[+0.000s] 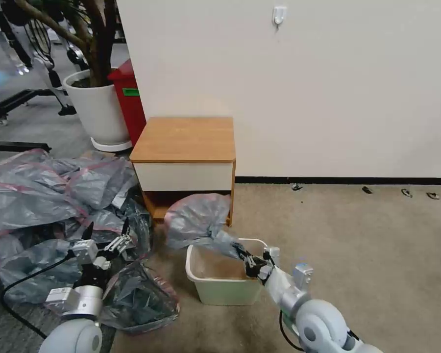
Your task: Pick up the garbage bag from the table and place it over the trash can.
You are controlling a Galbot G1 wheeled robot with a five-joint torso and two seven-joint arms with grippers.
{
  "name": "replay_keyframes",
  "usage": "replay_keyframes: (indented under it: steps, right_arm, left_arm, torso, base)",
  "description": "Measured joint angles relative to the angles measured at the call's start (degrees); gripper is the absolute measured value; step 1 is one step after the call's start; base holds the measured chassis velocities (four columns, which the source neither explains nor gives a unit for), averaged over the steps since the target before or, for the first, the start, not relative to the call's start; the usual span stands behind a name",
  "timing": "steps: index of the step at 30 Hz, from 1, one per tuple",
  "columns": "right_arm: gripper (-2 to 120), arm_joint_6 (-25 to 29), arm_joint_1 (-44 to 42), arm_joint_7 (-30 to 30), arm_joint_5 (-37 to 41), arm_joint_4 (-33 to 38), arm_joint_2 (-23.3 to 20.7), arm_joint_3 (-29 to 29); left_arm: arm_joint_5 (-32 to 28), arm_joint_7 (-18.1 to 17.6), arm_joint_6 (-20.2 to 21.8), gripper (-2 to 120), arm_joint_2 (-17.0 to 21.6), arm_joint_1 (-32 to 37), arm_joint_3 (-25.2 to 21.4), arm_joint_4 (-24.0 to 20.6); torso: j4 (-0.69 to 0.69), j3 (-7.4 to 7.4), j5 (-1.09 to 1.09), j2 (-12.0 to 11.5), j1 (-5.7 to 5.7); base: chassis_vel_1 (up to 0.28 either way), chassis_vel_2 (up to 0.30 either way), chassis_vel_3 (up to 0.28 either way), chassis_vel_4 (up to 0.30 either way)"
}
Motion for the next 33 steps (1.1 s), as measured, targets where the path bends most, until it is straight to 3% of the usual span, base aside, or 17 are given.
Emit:
replay_keyframes:
  steps: [4,7,11,26,33]
  right_arm:
    - [0,0.0,-0.1,-3.1,-1.4,-0.4,-1.0,0.6]
    - [0,1.0,0.2,-13.4,-5.6,-2.2,-3.2,2.0]
    - [0,2.9,1.3,-20.1,-9.0,-3.3,-3.4,2.0]
    - [2,4.9,0.8,-19.9,-9.6,-4.2,-1.7,2.6]
    - [30,5.0,0.6,-17.6,-8.3,-2.6,-1.7,4.3]
  left_arm:
    - [0.1,0.0,0.1,100,-0.2,-0.1,0.3,-0.1]
    - [0.3,0.0,0.2,100,-0.1,-0.1,0.4,-0.3]
    - [0.3,-0.1,0.2,100,0.1,0.0,0.2,-0.5]
    - [0.5,-0.1,0.2,100,0.1,0.6,0.2,-1.0]
    - [0.5,-0.1,1.2,100,0.7,0.6,1.1,-1.3]
  torso:
    - [0.0,0.0,0.0,0.0,0.0]
    - [0.0,0.0,0.0,0.0,0.0]
    - [0.0,0.0,0.0,0.0,0.0]
    - [0.0,0.01,0.0,0.0,0.0]
    - [0.0,0.0,-0.01,0.0,0.01]
  base:
    - [0.0,0.0,0.0,0.0]
    - [0.0,0.0,0.0,0.0]
    - [0.0,0.0,0.0,0.0]
    - [0.0,0.0,0.0,0.0]
    - [0.0,0.0,0.0,0.0]
